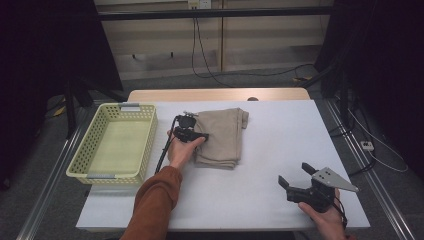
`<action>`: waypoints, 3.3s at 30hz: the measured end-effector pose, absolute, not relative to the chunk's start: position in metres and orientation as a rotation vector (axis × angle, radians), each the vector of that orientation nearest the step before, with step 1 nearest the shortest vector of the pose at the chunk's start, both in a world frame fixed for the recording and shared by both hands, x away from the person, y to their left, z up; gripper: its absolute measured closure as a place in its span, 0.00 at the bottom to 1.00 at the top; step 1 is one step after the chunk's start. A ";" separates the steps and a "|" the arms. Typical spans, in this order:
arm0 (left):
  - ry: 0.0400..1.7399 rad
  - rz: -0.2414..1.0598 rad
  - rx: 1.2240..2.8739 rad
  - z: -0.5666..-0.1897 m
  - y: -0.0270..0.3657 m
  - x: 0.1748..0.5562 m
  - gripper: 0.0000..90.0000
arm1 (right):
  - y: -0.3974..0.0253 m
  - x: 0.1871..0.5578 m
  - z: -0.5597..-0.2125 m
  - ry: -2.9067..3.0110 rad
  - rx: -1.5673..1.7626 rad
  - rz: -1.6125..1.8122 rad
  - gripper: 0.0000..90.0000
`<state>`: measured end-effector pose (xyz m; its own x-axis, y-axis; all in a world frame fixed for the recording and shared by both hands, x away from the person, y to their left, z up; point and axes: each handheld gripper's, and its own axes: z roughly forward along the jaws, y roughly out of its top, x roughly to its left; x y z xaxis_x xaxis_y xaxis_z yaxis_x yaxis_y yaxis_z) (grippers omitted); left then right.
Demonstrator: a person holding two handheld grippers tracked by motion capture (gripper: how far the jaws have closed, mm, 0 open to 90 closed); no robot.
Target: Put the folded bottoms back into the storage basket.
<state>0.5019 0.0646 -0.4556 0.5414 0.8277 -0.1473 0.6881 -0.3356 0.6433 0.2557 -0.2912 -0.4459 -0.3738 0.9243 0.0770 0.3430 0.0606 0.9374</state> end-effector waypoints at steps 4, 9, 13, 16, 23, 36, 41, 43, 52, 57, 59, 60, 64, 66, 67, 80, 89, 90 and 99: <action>1.217 0.252 2.115 -0.455 0.065 0.501 0.47 | -0.291 0.256 -0.446 1.774 1.268 1.314 0.05; 1.210 0.248 2.119 -0.454 0.063 0.500 0.54 | -0.292 0.255 -0.446 1.769 1.266 1.310 0.06; 1.183 0.213 2.133 -0.453 0.063 0.500 0.65 | -0.291 0.256 -0.446 1.770 1.277 1.313 0.06; 1.162 0.147 2.115 -0.454 0.066 0.500 0.77 | -0.290 0.256 -0.447 1.779 1.271 1.301 0.06; 1.176 0.194 2.102 -0.455 0.060 0.497 0.73 | -0.291 0.256 -0.447 1.778 1.273 1.302 0.06; 1.138 0.159 2.064 -0.456 0.060 0.496 0.91 | -0.290 0.256 -0.447 1.782 1.277 1.302 0.06; 1.107 0.189 2.037 -0.451 0.060 0.494 0.91 | -0.291 0.256 -0.448 1.782 1.277 1.301 0.06; 1.102 0.196 2.007 -0.448 0.059 0.494 0.91 | -0.291 0.257 -0.448 1.779 1.281 1.305 0.06; 1.053 0.237 1.944 -0.434 0.059 0.487 0.92 | -0.290 0.257 -0.448 1.787 1.269 1.309 0.05; 1.025 0.254 1.929 -0.429 0.060 0.485 0.92 | -0.291 0.257 -0.448 1.781 1.274 1.309 0.05; 1.006 0.273 1.933 -0.426 0.061 0.485 0.92 | -0.291 0.257 -0.447 1.780 1.270 1.310 0.05; 1.002 0.275 1.932 -0.424 0.062 0.485 0.92 | -0.291 0.257 -0.447 1.780 1.271 1.310 0.05; 0.993 0.260 1.908 -0.417 0.062 0.483 0.92 | -0.292 0.257 -0.447 1.778 1.276 1.311 0.05; 0.973 0.278 1.914 -0.413 0.060 0.482 0.92 | -0.292 0.258 -0.447 1.772 1.281 1.314 0.05; 0.972 0.278 1.904 -0.412 0.060 0.482 0.92 | -0.292 0.258 -0.447 1.773 1.280 1.315 0.05; 0.886 0.307 1.846 -0.387 0.061 0.471 0.92 | -0.292 0.257 -0.447 1.777 1.277 1.317 0.05; 0.849 0.341 1.817 -0.370 0.066 0.464 0.92 | -0.294 0.256 -0.447 1.771 1.291 1.329 0.05; 0.847 0.341 1.813 -0.370 0.068 0.464 0.92 | -0.294 0.256 -0.446 1.769 1.291 1.329 0.05; 0.809 0.401 1.802 -0.357 0.076 0.456 0.92 | -0.295 0.256 -0.445 1.760 1.286 1.326 0.05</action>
<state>0.4562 0.0756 -0.3574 0.7127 0.6931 -0.1078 0.3335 -0.1996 0.9214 0.2563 -0.2951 -0.4452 -0.3658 0.9258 0.0953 0.3474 0.0409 0.9368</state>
